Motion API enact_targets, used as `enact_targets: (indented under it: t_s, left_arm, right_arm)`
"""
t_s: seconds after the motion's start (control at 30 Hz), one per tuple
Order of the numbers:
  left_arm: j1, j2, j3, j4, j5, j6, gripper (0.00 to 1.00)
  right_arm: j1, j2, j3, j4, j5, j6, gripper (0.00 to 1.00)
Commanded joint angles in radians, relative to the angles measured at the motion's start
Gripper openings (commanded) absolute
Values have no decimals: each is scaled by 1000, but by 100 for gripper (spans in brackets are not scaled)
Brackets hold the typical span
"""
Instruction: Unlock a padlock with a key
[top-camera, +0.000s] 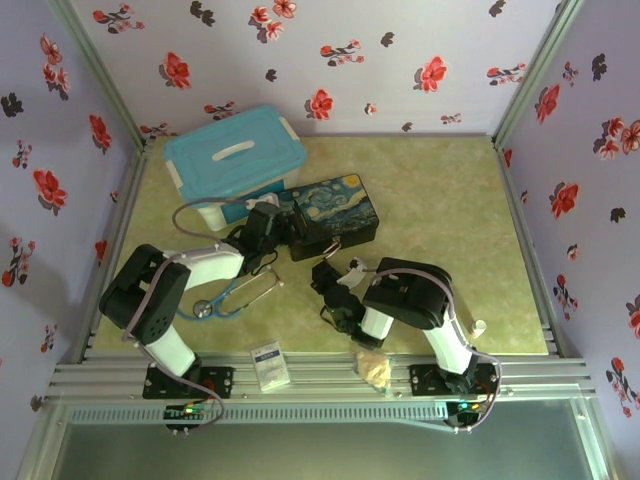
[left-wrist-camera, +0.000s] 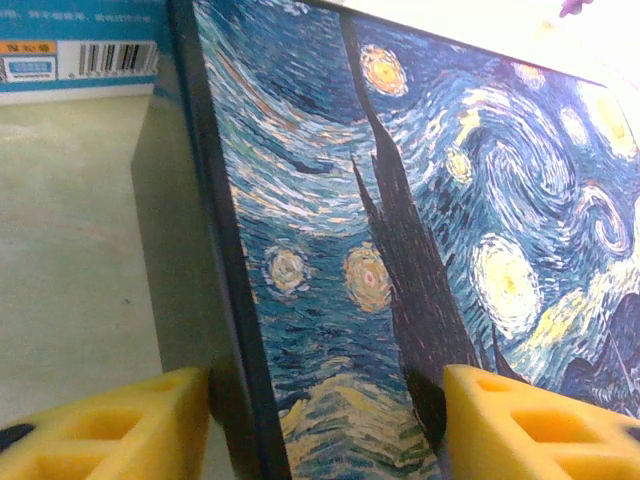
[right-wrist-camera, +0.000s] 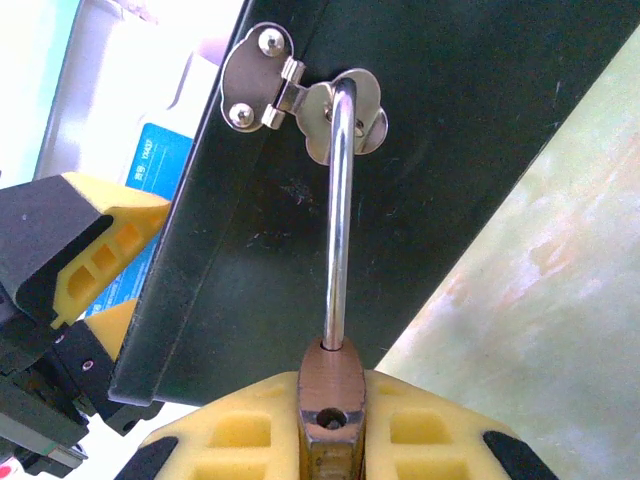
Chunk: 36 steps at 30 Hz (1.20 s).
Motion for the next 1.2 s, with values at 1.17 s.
enact_targets:
  t_s: [1.17]
  left_arm:
    - [6,144,-62,-172,-12,159,41]
  right_arm:
    - [-231,-50,-106,-18,-215,120,0]
